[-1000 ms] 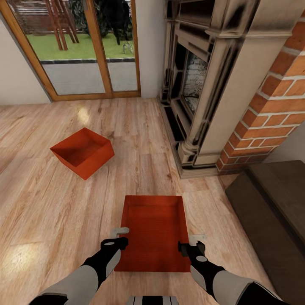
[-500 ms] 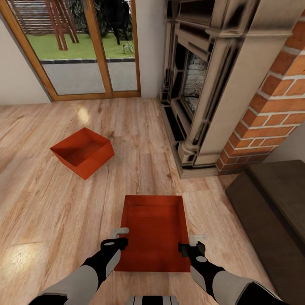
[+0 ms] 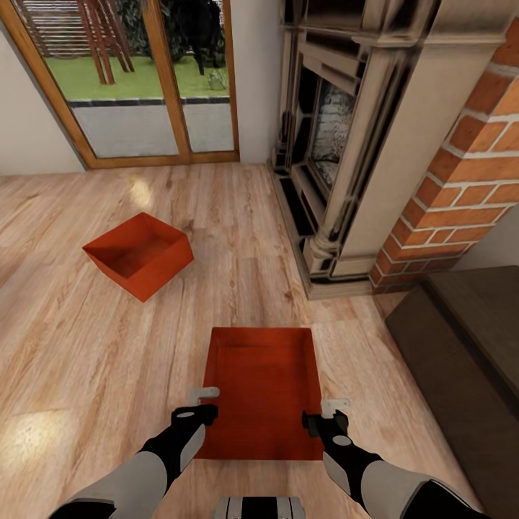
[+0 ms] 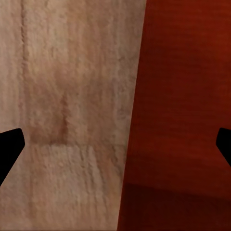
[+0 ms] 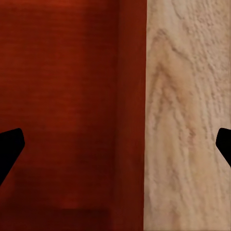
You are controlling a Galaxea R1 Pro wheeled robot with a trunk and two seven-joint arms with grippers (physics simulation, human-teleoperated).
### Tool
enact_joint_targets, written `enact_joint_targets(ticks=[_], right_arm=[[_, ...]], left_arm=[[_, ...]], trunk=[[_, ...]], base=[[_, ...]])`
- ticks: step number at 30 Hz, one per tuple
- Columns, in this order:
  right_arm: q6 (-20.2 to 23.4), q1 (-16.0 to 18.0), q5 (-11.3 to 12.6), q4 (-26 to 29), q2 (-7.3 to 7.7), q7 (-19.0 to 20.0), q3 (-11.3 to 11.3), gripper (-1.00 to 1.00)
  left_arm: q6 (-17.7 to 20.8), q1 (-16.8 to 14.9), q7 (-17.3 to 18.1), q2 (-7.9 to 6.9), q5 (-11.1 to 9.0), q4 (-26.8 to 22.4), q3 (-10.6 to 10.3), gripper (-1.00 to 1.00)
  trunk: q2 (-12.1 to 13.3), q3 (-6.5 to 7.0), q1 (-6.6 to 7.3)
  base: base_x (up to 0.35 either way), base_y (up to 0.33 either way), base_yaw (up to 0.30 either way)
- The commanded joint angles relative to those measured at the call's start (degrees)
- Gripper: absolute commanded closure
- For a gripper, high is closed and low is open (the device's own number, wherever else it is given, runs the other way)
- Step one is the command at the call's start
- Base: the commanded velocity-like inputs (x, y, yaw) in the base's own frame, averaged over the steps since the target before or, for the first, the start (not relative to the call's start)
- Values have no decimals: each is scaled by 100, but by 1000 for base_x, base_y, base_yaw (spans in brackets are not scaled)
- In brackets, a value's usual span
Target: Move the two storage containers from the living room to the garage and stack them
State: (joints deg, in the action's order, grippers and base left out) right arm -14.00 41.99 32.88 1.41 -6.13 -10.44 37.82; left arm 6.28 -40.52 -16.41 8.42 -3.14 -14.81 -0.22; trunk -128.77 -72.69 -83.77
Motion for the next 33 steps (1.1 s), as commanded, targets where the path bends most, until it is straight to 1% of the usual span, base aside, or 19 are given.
enact_joint_targets(ticks=[1,10,15,23,26,33], right_arm=[[-15,2,42,-2,-2,-20,48,-100],[-57,2,43,-8,6,-20,34,-100],[-59,2,49,-9,14,-20,33,-100],[-59,2,50,-9,12,-20,35,-100],[-59,2,16,-10,12,-20,36,-100],[-44,2,40,-16,12,-67,37,-100]], left_arm=[[28,0,-20,1,-34,-13,-5,-100],[22,0,-13,-3,-38,-16,-3,-100],[22,0,-19,14,-23,-28,3,-100],[22,0,-20,3,-21,-17,4,-100],[22,0,-20,2,-27,-14,4,-100],[22,0,-20,-6,-29,-13,4,-100]], trunk=[[-43,-22,-22],[-404,-184,-219],[-404,-184,-219],[-404,-184,-219],[-404,-184,-219],[-404,-184,-219]], base=[[0,0,0],[0,0,0],[0,0,0],[0,0,0],[0,0,0],[0,0,-6]])
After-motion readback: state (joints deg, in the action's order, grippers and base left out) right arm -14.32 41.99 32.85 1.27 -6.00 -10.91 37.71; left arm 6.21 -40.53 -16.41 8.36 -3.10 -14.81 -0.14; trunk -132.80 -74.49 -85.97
